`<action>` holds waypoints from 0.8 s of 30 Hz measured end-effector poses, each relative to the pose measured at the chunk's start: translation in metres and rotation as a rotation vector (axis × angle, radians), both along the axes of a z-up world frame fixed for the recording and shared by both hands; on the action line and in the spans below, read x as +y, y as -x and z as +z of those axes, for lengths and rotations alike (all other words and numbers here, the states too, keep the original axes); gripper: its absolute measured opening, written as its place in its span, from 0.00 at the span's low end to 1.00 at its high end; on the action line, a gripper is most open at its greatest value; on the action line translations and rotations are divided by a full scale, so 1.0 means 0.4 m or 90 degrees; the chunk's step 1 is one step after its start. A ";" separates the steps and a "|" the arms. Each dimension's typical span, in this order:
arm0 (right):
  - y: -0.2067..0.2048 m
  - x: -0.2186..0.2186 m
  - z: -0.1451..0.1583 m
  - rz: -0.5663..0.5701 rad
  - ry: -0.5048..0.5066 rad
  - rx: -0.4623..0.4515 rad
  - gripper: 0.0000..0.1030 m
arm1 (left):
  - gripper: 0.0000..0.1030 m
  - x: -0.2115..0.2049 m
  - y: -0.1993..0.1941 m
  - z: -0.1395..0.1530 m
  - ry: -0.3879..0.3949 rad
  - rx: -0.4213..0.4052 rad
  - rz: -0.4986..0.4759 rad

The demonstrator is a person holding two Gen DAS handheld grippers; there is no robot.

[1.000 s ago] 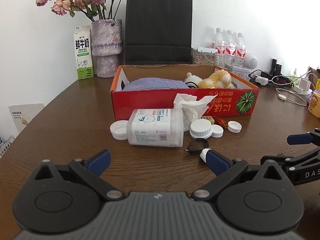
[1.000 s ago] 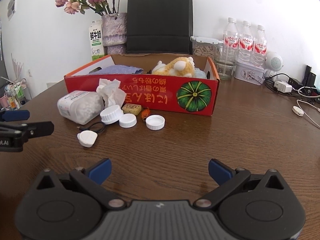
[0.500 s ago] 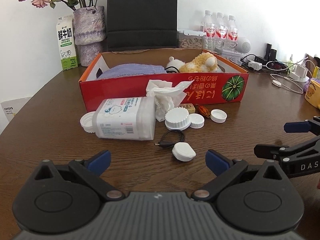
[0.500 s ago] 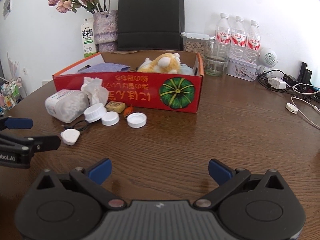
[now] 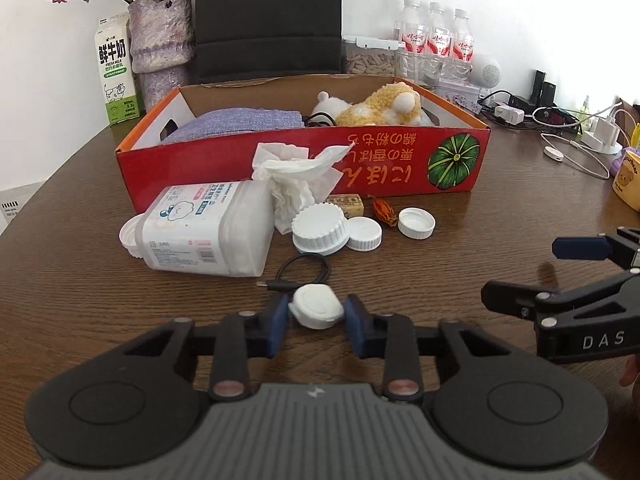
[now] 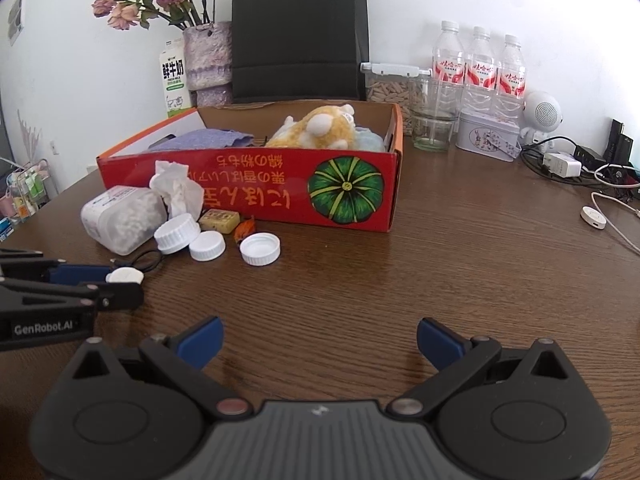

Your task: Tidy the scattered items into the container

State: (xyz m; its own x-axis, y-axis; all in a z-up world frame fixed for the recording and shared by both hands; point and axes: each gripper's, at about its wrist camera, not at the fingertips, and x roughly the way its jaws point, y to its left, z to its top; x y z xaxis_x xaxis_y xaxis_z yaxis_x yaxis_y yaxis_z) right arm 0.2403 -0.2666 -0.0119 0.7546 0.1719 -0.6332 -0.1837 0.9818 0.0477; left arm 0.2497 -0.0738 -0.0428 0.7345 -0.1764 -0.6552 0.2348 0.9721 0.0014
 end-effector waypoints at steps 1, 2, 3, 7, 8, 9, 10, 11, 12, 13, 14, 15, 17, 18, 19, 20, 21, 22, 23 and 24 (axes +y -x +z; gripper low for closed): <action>0.000 0.000 -0.001 0.000 0.000 0.001 1.00 | 0.29 0.001 0.000 0.000 0.001 0.000 0.000; 0.000 0.000 -0.002 0.000 -0.001 0.001 1.00 | 0.29 0.001 0.001 0.000 0.002 -0.001 -0.001; 0.000 0.000 -0.002 0.000 -0.001 0.002 1.00 | 0.29 0.003 0.002 0.000 0.007 -0.001 -0.002; -0.003 0.002 -0.005 -0.001 0.002 0.006 1.00 | 0.29 0.016 0.010 0.006 0.025 -0.004 -0.002; -0.003 0.004 -0.006 -0.001 0.004 0.007 1.00 | 0.29 0.020 0.013 0.008 0.029 -0.007 -0.002; -0.004 0.007 -0.005 -0.001 0.006 0.006 1.00 | 0.29 0.025 0.015 0.011 0.032 -0.009 -0.003; -0.004 0.010 -0.004 0.000 0.007 0.006 1.00 | 0.29 0.031 0.018 0.015 0.036 -0.012 -0.004; -0.005 0.014 -0.003 0.001 0.007 0.005 1.00 | 0.29 0.037 0.020 0.018 0.039 -0.016 -0.003; -0.006 0.020 -0.001 0.003 0.006 0.004 1.00 | 0.29 0.045 0.023 0.022 0.042 -0.019 -0.001; -0.007 0.027 0.001 0.006 0.004 0.003 1.00 | 0.29 0.054 0.024 0.025 0.045 -0.021 0.002; -0.009 0.035 0.003 0.011 0.002 0.003 1.00 | 0.29 0.066 0.024 0.027 0.048 -0.022 0.006; -0.011 0.047 0.004 0.018 0.001 0.003 1.00 | 0.29 0.080 0.025 0.029 0.052 -0.023 0.012; -0.014 0.074 0.004 0.033 0.003 0.005 1.00 | 0.29 0.109 0.025 0.033 0.056 -0.024 0.026; -0.016 0.089 0.003 0.042 0.005 0.007 1.00 | 0.29 0.124 0.026 0.034 0.057 -0.025 0.032; -0.018 0.106 0.003 0.051 0.006 0.008 1.00 | 0.29 0.139 0.027 0.036 0.058 -0.027 0.038; -0.021 0.123 0.002 0.058 0.007 0.010 1.00 | 0.29 0.156 0.027 0.037 0.058 -0.030 0.044; -0.024 0.143 0.002 0.067 0.008 0.012 1.00 | 0.29 0.172 0.027 0.039 0.059 -0.031 0.049; -0.027 0.159 0.002 0.074 0.007 0.013 1.00 | 0.29 0.188 0.026 0.041 0.059 -0.032 0.055; -0.030 0.175 0.002 0.080 0.007 0.012 1.00 | 0.29 0.202 0.026 0.042 0.058 -0.033 0.057; -0.033 0.194 0.003 0.084 0.006 0.012 1.00 | 0.29 0.215 0.027 0.043 0.059 -0.035 0.060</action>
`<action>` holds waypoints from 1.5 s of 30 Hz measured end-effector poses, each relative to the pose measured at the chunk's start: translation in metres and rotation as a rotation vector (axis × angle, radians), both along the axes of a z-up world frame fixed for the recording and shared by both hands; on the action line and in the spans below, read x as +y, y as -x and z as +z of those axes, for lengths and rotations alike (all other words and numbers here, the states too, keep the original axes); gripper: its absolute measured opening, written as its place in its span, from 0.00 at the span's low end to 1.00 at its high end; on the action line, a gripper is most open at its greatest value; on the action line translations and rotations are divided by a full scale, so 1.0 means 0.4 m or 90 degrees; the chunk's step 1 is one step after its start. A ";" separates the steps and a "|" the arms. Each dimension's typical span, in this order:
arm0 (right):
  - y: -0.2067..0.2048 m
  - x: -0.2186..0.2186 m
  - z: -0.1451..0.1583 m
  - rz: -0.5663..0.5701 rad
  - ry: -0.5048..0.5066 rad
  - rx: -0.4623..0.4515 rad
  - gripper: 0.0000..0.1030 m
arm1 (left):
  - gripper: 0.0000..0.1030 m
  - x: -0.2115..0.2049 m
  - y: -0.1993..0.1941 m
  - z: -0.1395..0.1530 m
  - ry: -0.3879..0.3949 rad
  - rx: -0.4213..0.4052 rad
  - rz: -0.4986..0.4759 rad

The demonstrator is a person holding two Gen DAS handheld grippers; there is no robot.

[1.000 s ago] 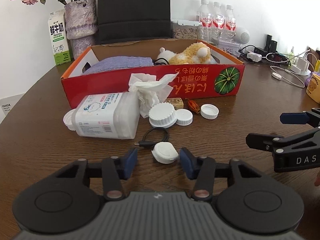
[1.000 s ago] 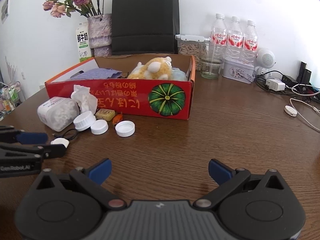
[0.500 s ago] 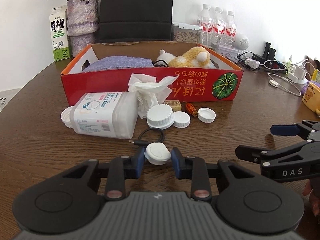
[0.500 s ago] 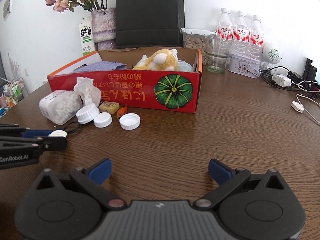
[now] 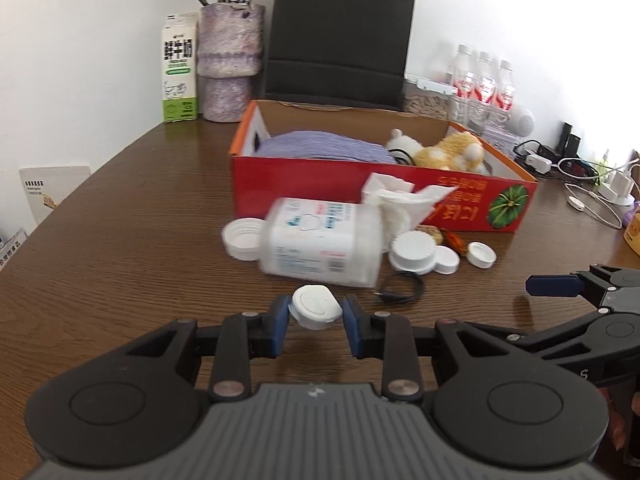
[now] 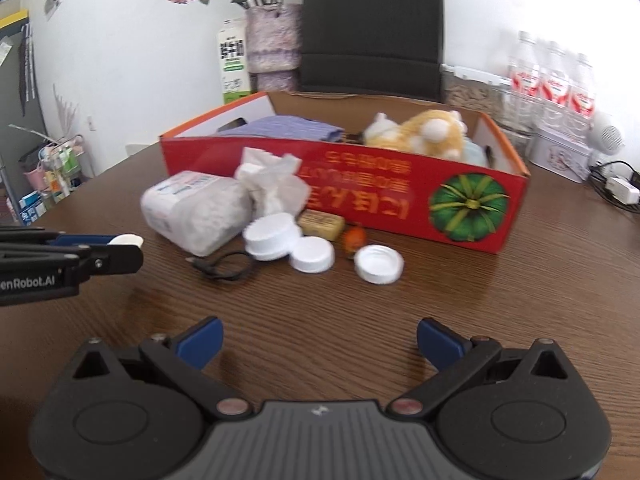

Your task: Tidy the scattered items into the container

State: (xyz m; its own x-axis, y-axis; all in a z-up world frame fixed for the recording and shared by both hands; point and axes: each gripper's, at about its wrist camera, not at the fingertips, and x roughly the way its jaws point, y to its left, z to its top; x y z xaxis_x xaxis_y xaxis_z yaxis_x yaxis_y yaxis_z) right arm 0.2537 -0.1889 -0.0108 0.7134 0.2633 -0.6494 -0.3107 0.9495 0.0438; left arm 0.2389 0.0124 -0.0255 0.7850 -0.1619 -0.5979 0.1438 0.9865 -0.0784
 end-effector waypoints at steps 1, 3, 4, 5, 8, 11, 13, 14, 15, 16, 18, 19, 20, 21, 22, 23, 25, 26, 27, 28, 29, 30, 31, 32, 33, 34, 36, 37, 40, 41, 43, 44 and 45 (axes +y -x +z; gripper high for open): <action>-0.003 0.014 0.001 0.003 -0.001 0.000 1.00 | 0.29 0.012 0.000 0.001 0.001 -0.001 0.003; -0.011 0.046 0.004 0.007 -0.005 -0.001 1.00 | 0.29 0.038 0.001 0.002 0.006 -0.004 0.009; -0.013 0.060 0.006 0.010 -0.007 -0.002 1.00 | 0.29 0.049 0.001 0.003 0.009 -0.005 0.011; -0.016 0.075 0.008 0.013 -0.007 -0.003 1.00 | 0.29 0.061 0.001 0.004 0.011 -0.004 0.013; -0.025 0.118 0.012 0.019 -0.006 -0.004 0.92 | 0.29 0.089 0.007 0.008 0.021 -0.011 0.015; -0.043 0.154 0.010 0.011 -0.007 0.004 0.84 | 0.29 0.111 0.012 0.013 0.029 -0.020 0.017; -0.056 0.170 0.008 0.007 -0.014 0.011 0.74 | 0.29 0.123 0.015 0.015 0.034 -0.023 0.019; -0.060 0.178 0.006 0.004 -0.014 0.011 0.73 | 0.29 0.129 0.015 0.015 0.036 -0.024 0.020; -0.062 0.186 0.007 0.001 -0.009 0.007 0.70 | 0.29 0.135 0.014 0.014 0.039 -0.024 0.021; -0.065 0.193 0.006 0.000 -0.006 0.006 0.67 | 0.29 0.140 0.013 0.013 0.040 -0.023 0.022; -0.070 0.203 0.006 -0.005 0.002 0.002 0.58 | 0.29 0.148 0.011 0.009 0.045 -0.021 0.024; -0.070 0.206 0.006 -0.006 0.006 -0.001 0.52 | 0.29 0.151 0.011 0.008 0.047 -0.021 0.025; -0.070 0.209 0.006 -0.007 0.010 -0.003 0.49 | 0.29 0.153 0.010 0.006 0.049 -0.020 0.026; -0.070 0.210 0.005 -0.004 0.013 -0.006 0.47 | 0.29 0.156 0.009 0.005 0.051 -0.020 0.026; -0.069 0.209 0.006 -0.002 0.013 -0.006 0.46 | 0.29 0.158 0.009 0.005 0.052 -0.019 0.026; -0.068 0.208 0.006 -0.001 0.014 -0.006 0.45 | 0.29 0.158 0.009 0.005 0.053 -0.019 0.026; -0.065 0.205 0.007 0.001 0.013 -0.007 0.45 | 0.29 0.158 0.009 0.003 0.054 -0.019 0.024; -0.063 0.202 0.007 0.001 0.013 -0.008 0.44 | 0.29 0.158 0.010 0.004 0.054 -0.019 0.024; -0.063 0.200 0.007 0.002 0.011 -0.008 0.43 | 0.29 0.157 0.010 0.004 0.053 -0.020 0.024; -0.061 0.197 0.009 0.002 0.008 -0.007 0.43 | 0.29 0.157 0.009 0.004 0.053 -0.020 0.025; -0.059 0.193 0.009 0.003 0.005 -0.006 0.43 | 0.29 0.158 0.009 0.005 0.053 -0.020 0.027; -0.057 0.190 0.010 0.004 0.002 -0.005 0.43 | 0.29 0.159 0.010 0.005 0.054 -0.020 0.028; -0.053 0.187 0.010 0.007 -0.001 -0.004 0.42 | 0.29 0.158 0.010 0.006 0.054 -0.021 0.029; -0.049 0.184 0.011 0.009 -0.004 -0.003 0.42 | 0.29 0.157 0.011 0.007 0.054 -0.020 0.030; -0.044 0.180 0.012 0.011 -0.007 -0.003 0.42 | 0.29 0.156 0.011 0.007 0.053 -0.020 0.030; -0.040 0.177 0.014 0.013 -0.011 -0.004 0.42 | 0.29 0.156 0.012 0.007 0.053 -0.020 0.028; -0.029 0.170 0.021 0.016 -0.018 -0.008 0.42 | 0.29 0.151 0.014 0.009 0.052 -0.019 0.026; -0.025 0.166 0.026 0.017 -0.021 -0.013 0.42 | 0.29 0.148 0.016 0.010 0.051 -0.020 0.025; -0.009 0.153 0.048 0.018 -0.030 -0.031 0.42 | 0.29 0.136 0.021 0.014 0.049 -0.021 0.021; -0.004 0.148 0.057 0.018 -0.033 -0.039 0.42 | 0.29 0.132 0.023 0.016 0.049 -0.021 0.020; 0.005 0.137 0.074 0.016 -0.039 -0.052 0.42 | 0.29 0.123 0.026 0.019 0.047 -0.023 0.017; 0.009 0.131 0.081 0.015 -0.041 -0.058 0.42 | 0.29 0.119 0.028 0.021 0.047 -0.025 0.015; 0.011 0.124 0.090 0.014 -0.042 -0.065 0.42 | 0.29 0.115 0.030 0.024 0.045 -0.026 0.014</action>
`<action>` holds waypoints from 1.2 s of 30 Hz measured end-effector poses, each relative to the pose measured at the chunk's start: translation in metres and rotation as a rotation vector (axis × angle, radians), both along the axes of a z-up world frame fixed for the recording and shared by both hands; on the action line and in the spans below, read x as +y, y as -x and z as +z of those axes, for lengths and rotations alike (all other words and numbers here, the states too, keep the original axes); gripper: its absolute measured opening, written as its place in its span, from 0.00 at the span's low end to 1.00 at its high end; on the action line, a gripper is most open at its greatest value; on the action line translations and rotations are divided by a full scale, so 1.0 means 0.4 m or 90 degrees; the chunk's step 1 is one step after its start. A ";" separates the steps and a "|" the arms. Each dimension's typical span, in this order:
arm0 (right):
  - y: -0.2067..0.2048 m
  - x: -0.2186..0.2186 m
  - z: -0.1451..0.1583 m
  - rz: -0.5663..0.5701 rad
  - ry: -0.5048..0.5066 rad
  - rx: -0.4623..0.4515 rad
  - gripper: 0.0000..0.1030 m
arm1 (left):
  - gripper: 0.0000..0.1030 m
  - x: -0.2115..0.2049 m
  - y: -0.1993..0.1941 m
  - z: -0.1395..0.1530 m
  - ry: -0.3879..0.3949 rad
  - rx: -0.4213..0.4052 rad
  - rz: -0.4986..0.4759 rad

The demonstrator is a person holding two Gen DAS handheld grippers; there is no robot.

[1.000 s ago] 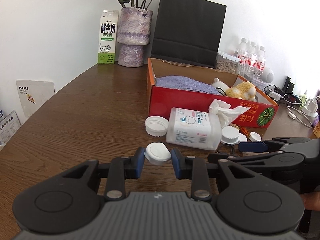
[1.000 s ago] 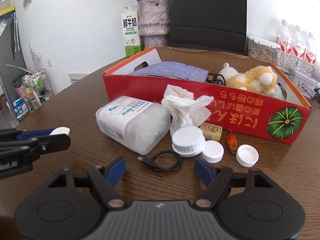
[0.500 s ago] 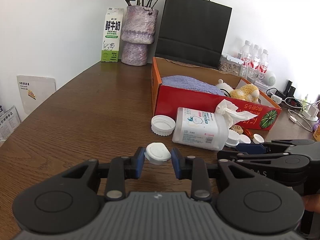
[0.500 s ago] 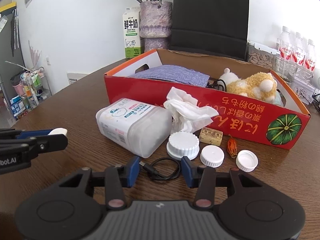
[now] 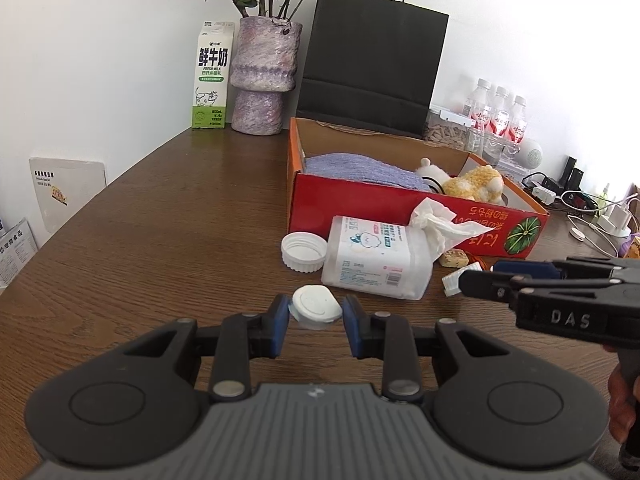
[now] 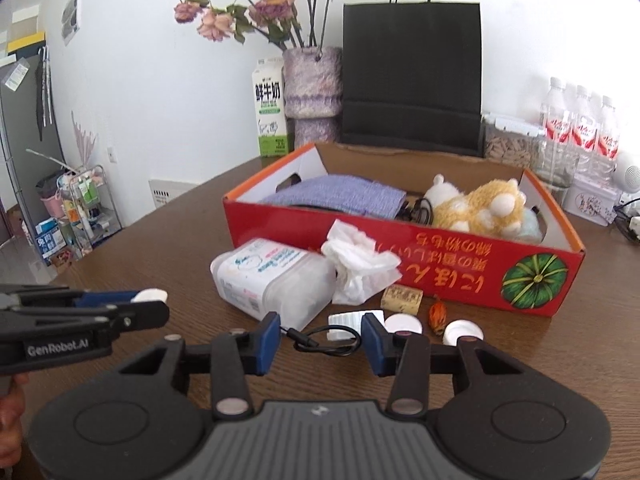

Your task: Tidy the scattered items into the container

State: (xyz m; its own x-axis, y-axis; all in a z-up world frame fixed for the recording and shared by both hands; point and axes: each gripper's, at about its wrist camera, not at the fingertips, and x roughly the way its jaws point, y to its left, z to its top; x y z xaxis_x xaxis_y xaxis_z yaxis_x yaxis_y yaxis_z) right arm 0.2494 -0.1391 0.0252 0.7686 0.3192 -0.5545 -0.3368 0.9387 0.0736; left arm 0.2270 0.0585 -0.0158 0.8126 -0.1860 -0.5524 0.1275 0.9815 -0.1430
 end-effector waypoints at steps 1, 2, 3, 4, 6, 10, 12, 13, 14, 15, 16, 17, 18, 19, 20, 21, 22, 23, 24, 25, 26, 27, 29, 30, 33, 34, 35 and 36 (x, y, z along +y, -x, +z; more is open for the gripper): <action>0.003 -0.006 0.007 -0.001 -0.002 -0.005 0.42 | 0.29 -0.004 0.002 0.003 -0.001 -0.002 -0.002; 0.007 -0.011 0.015 -0.002 -0.004 -0.010 0.42 | 0.29 -0.009 0.003 0.005 -0.003 -0.003 -0.004; 0.009 -0.016 0.021 -0.003 -0.006 -0.015 0.42 | 0.29 -0.014 0.003 0.008 -0.005 -0.004 -0.006; 0.012 -0.023 0.030 -0.004 -0.007 -0.021 0.42 | 0.29 -0.018 0.004 0.010 -0.006 -0.006 -0.007; 0.016 -0.032 0.045 -0.006 -0.008 -0.033 0.42 | 0.29 -0.027 0.005 0.015 -0.009 -0.008 -0.010; 0.017 -0.052 0.065 -0.011 -0.010 -0.050 0.42 | 0.29 -0.046 0.005 0.030 -0.014 -0.018 -0.017; 0.016 -0.062 0.073 -0.013 -0.011 -0.057 0.42 | 0.29 -0.057 0.004 0.041 -0.017 -0.025 -0.022; 0.015 -0.068 0.077 -0.014 -0.011 -0.061 0.42 | 0.29 -0.063 0.003 0.047 -0.019 -0.029 -0.025; 0.015 -0.072 0.081 -0.016 -0.012 -0.065 0.42 | 0.29 -0.069 0.002 0.053 -0.021 -0.033 -0.027; 0.014 -0.076 0.085 -0.017 -0.012 -0.069 0.42 | 0.29 -0.075 0.001 0.058 -0.022 -0.037 -0.030; 0.013 -0.080 0.090 -0.018 -0.012 -0.073 0.42 | 0.29 -0.080 -0.001 0.064 -0.023 -0.042 -0.032; 0.012 -0.084 0.094 -0.018 -0.012 -0.077 0.42 | 0.29 -0.085 -0.003 0.070 -0.024 -0.047 -0.036; 0.010 -0.088 0.099 -0.018 -0.011 -0.082 0.42 | 0.29 -0.090 -0.006 0.075 -0.025 -0.050 -0.039; 0.007 -0.092 0.104 -0.018 -0.010 -0.086 0.42 | 0.29 -0.094 -0.012 0.082 -0.027 -0.054 -0.044; 0.003 -0.095 0.109 -0.018 -0.009 -0.091 0.42 | 0.29 -0.099 -0.019 0.090 -0.031 -0.060 -0.048; -0.002 -0.098 0.114 -0.018 -0.007 -0.096 0.42 | 0.29 -0.104 -0.027 0.100 -0.033 -0.067 -0.050; -0.009 -0.100 0.121 -0.018 -0.004 -0.103 0.42 | 0.29 -0.109 -0.036 0.111 -0.035 -0.075 -0.053; -0.015 -0.101 0.130 -0.020 -0.003 -0.110 0.42 | 0.29 -0.115 -0.046 0.123 -0.036 -0.085 -0.057; -0.022 -0.104 0.137 -0.021 -0.003 -0.117 0.42 | 0.29 -0.121 -0.057 0.135 -0.036 -0.095 -0.059; -0.032 -0.105 0.146 -0.024 -0.004 -0.124 0.42 | 0.29 -0.127 -0.068 0.145 -0.036 -0.104 -0.061; -0.042 -0.107 0.154 -0.027 -0.005 -0.131 0.42 | 0.29 -0.133 -0.080 0.155 -0.036 -0.113 -0.062; -0.055 -0.108 0.161 -0.029 -0.007 -0.137 0.42 | 0.29 -0.140 -0.096 0.164 -0.034 -0.121 -0.062; -0.081 -0.110 0.171 -0.034 -0.013 -0.145 0.42 | 0.29 -0.151 -0.126 0.178 -0.027 -0.130 -0.063; -0.094 -0.109 0.177 -0.035 -0.016 -0.149 0.42 | 0.29 -0.156 -0.141 0.182 -0.021 -0.134 -0.062; -0.135 -0.104 0.184 -0.038 -0.021 -0.161 0.42 | 0.29 -0.170 -0.189 0.191 -0.005 -0.140 -0.054; -0.150 -0.103 0.184 -0.041 -0.022 -0.163 0.42 | 0.29 -0.174 -0.206 0.192 -0.001 -0.141 -0.052; -0.165 -0.103 0.183 -0.042 -0.021 -0.164 0.42 | 0.29 -0.178 -0.221 0.194 0.001 -0.142 -0.050; -0.183 -0.101 0.181 -0.043 -0.018 -0.164 0.42 | 0.29 -0.181 -0.239 0.197 0.004 -0.144 -0.047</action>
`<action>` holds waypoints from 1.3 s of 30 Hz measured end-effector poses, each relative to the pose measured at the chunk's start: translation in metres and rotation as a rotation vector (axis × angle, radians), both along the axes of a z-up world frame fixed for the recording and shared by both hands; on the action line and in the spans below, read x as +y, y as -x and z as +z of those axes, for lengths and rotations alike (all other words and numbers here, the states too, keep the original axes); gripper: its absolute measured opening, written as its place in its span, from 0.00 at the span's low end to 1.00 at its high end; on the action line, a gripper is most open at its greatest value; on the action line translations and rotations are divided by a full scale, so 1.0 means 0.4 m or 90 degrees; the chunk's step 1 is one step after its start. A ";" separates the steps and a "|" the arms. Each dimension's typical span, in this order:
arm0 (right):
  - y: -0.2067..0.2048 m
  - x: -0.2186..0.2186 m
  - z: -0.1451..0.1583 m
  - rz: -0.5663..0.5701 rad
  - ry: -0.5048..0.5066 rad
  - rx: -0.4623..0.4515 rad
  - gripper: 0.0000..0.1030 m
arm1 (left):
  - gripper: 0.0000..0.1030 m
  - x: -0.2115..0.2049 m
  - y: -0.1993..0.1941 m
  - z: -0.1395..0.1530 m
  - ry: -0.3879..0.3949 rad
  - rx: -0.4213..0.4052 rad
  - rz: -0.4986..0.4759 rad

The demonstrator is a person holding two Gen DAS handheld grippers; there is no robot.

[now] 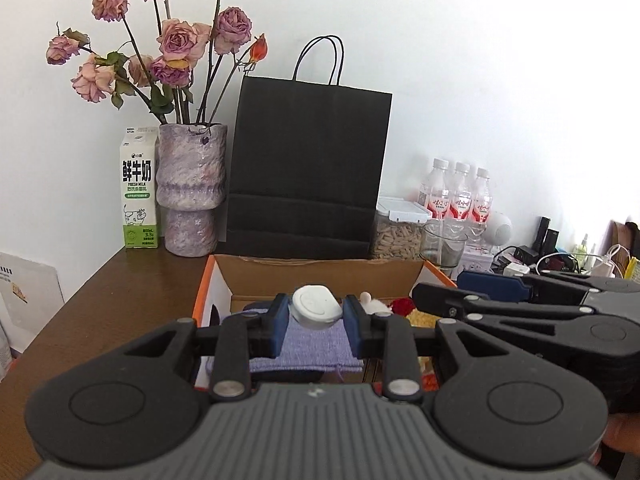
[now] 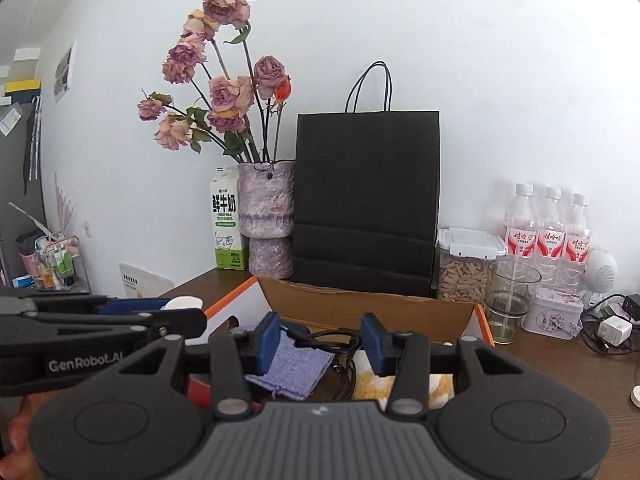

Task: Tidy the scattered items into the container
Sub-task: 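Lower the plug and cable into the box and open both tools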

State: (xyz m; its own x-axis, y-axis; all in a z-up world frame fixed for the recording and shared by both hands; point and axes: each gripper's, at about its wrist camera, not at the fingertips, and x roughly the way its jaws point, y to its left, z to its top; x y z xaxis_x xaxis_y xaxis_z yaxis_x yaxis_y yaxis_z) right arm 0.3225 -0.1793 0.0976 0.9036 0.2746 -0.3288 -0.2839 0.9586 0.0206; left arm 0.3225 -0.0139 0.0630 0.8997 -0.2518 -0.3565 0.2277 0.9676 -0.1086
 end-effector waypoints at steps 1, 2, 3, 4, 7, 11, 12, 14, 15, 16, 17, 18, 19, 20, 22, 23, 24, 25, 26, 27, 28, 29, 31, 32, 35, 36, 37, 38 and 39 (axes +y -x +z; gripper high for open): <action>-0.018 0.002 -0.003 -0.003 0.001 0.000 0.42 | 0.29 -0.004 -0.016 0.001 0.002 -0.001 0.003; -0.034 0.003 -0.006 -0.005 0.001 -0.001 0.42 | 0.29 -0.007 -0.034 0.001 0.005 -0.001 0.007; -0.051 0.003 -0.011 -0.007 0.001 -0.001 0.42 | 0.29 -0.009 -0.052 0.000 0.010 0.001 0.009; -0.070 0.004 -0.016 -0.012 0.000 -0.001 0.42 | 0.29 -0.012 -0.070 -0.002 0.014 0.004 0.011; -0.126 0.001 -0.027 -0.022 0.003 0.001 0.42 | 0.29 -0.018 -0.124 -0.017 0.018 0.011 0.023; -0.194 -0.006 -0.041 -0.035 0.002 0.007 0.42 | 0.29 -0.016 -0.196 -0.039 0.026 0.030 0.046; -0.207 -0.008 -0.046 -0.035 0.000 0.010 0.42 | 0.29 -0.017 -0.213 -0.044 0.025 0.036 0.053; -0.233 -0.011 -0.062 -0.033 -0.002 0.023 0.42 | 0.29 -0.019 -0.242 -0.054 0.024 0.047 0.064; -0.244 -0.011 -0.069 -0.031 0.000 0.028 0.42 | 0.29 -0.020 -0.255 -0.060 0.023 0.052 0.067; -0.254 -0.011 -0.077 -0.031 0.004 0.033 0.42 | 0.29 -0.020 -0.264 -0.066 0.019 0.058 0.069; -0.263 -0.011 -0.086 -0.032 0.009 0.038 0.42 | 0.29 -0.021 -0.271 -0.073 0.014 0.065 0.070; -0.269 -0.012 -0.094 -0.033 0.012 0.044 0.42 | 0.29 -0.022 -0.277 -0.082 0.006 0.073 0.070; -0.273 -0.013 -0.101 -0.033 0.014 0.049 0.42 | 0.29 -0.022 -0.283 -0.092 -0.001 0.083 0.071; -0.277 -0.014 -0.109 -0.034 0.017 0.055 0.42 | 0.29 -0.021 -0.288 -0.102 -0.003 0.092 0.071; -0.281 -0.014 -0.123 -0.035 0.023 0.065 0.42 | 0.29 -0.019 -0.293 -0.116 -0.006 0.102 0.070; -0.281 -0.013 -0.128 -0.034 0.025 0.069 0.42 | 0.29 -0.019 -0.292 -0.121 -0.010 0.103 0.070; -0.280 -0.012 -0.132 -0.033 0.026 0.071 0.42 | 0.29 -0.020 -0.291 -0.125 -0.015 0.102 0.068; -0.281 -0.011 -0.135 -0.031 0.027 0.074 0.43 | 0.29 -0.021 -0.289 -0.128 -0.019 0.101 0.066; -0.280 -0.009 -0.138 -0.029 0.028 0.076 0.43 | 0.29 -0.022 -0.286 -0.130 -0.022 0.101 0.060; -0.278 -0.010 -0.141 -0.026 0.030 0.079 0.43 | 0.29 -0.022 -0.283 -0.132 -0.024 0.100 0.055; -0.277 -0.009 -0.143 -0.024 0.032 0.081 0.44 | 0.30 -0.021 -0.279 -0.132 -0.025 0.098 0.052; -0.276 -0.009 -0.144 -0.024 0.033 0.083 0.46 | 0.30 -0.019 -0.276 -0.131 -0.027 0.094 0.052; -0.270 -0.011 -0.142 -0.029 0.036 0.082 0.74 | 0.46 -0.016 -0.270 -0.127 -0.028 0.085 0.057; -0.267 -0.012 -0.140 -0.034 0.038 0.078 0.78 | 0.52 -0.012 -0.266 -0.124 -0.031 0.080 0.072; -0.258 -0.023 -0.130 -0.051 0.038 0.070 0.91 | 0.77 0.000 -0.256 -0.115 -0.032 0.062 0.100; -0.257 -0.030 -0.126 -0.055 0.033 0.071 1.00 | 0.85 0.005 -0.253 -0.111 -0.026 0.055 0.101; -0.255 -0.037 -0.123 -0.057 0.028 0.068 1.00 | 1.00 0.009 -0.251 -0.107 -0.020 0.049 0.103; -0.254 -0.041 -0.120 -0.056 0.027 0.068 1.00 | 1.00 0.013 -0.247 -0.102 -0.013 0.038 0.108; -0.252 -0.046 -0.117 -0.056 0.026 0.070 1.00 | 1.00 0.015 -0.242 -0.099 -0.009 0.027 0.113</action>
State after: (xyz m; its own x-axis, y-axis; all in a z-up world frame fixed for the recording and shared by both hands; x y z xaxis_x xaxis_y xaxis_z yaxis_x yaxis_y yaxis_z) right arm 0.4235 -0.1976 0.0509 0.8812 0.1810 -0.4367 -0.1973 0.9803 0.0082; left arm 0.4195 -0.0078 0.0235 0.9135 -0.0853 -0.3978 0.0490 0.9937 -0.1005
